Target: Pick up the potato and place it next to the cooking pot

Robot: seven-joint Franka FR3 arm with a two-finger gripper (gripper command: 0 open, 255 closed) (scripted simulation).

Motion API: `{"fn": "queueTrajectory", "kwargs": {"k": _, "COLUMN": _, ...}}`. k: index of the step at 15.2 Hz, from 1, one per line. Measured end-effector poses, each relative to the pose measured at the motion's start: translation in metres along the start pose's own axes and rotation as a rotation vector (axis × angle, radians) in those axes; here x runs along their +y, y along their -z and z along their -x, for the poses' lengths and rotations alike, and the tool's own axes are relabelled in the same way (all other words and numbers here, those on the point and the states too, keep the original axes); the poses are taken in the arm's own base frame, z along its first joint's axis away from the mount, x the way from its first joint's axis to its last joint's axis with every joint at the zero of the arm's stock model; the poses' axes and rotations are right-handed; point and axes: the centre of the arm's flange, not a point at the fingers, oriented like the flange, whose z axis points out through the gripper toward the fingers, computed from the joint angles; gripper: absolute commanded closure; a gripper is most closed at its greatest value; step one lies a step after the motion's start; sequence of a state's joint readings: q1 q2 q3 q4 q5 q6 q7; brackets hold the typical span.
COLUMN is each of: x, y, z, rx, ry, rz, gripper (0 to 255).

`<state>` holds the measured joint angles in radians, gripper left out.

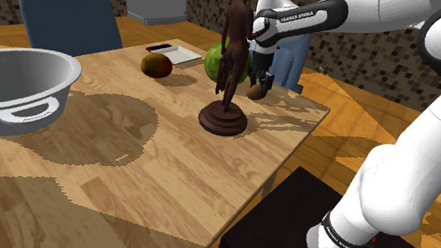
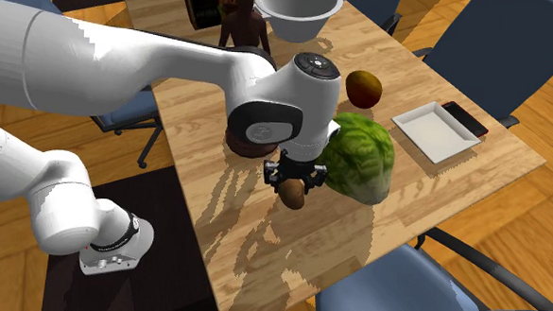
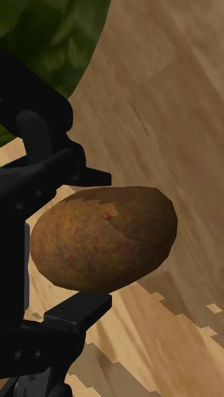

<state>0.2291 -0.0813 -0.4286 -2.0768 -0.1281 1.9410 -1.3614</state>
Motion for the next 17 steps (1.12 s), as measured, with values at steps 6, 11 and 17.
{"fn": "queueTrajectory", "kwargs": {"k": 6, "x": -0.001, "y": 0.016, "z": -0.005, "rx": -0.001, "ry": 0.0, "rz": -0.002, "gripper": 255}}
{"fn": "queueTrajectory", "kwargs": {"k": 11, "x": -0.001, "y": 0.043, "z": -0.003, "rx": 0.0, "ry": 0.0, "rz": -0.002, "gripper": 255}}
{"fn": "queueTrajectory", "kwargs": {"k": 17, "x": -0.004, "y": 0.072, "z": 0.0, "rx": 0.0, "ry": 0.0, "rz": -0.002, "gripper": 255}}
